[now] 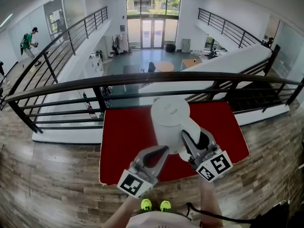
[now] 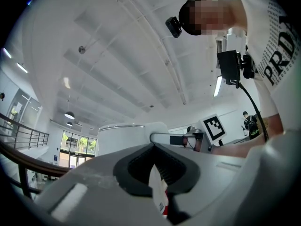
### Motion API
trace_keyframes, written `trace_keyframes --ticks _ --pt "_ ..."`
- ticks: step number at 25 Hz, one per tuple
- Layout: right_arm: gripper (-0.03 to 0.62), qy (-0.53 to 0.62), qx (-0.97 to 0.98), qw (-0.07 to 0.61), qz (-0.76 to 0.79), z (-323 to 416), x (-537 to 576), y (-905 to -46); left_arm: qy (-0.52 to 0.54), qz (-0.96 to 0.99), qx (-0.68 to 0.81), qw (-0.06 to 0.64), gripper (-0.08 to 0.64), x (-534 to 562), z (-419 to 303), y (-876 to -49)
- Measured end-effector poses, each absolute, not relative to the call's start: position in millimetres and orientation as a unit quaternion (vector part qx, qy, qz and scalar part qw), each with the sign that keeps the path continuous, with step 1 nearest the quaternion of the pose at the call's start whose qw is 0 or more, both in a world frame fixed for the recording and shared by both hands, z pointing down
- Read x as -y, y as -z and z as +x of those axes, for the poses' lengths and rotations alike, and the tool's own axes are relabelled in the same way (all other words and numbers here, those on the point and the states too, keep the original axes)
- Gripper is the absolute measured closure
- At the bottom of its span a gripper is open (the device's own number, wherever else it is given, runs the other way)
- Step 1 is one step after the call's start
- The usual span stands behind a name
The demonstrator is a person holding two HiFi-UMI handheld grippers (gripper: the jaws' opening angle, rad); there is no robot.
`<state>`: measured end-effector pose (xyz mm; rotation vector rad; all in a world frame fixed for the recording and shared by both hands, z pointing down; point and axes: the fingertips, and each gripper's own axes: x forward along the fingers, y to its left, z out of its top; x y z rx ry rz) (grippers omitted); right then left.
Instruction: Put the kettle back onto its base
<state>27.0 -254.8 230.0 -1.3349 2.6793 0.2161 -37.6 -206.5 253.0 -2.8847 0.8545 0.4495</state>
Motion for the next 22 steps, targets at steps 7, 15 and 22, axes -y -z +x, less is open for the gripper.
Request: trace_keyframes --ticks 7,15,22 --pt "0.469 -0.072 -0.888 0.077 -0.448 26.3 254.9 -226.2 -0.150 -0.949 -0.273 0.054 0.566 207.4 -38.1 -247.4" --pt "0.469 -0.077 -0.879 0.082 -0.464 40.4 251.5 -227.4 -0.141 -0.955 -0.256 0.055 0.566 208.3 -28.3 -256.4" --pt "0.469 -0.070 -0.880 0.081 -0.464 70.7 254.9 -237.1 -0.136 -0.957 -0.252 0.055 0.566 212.4 3.0 -260.6"
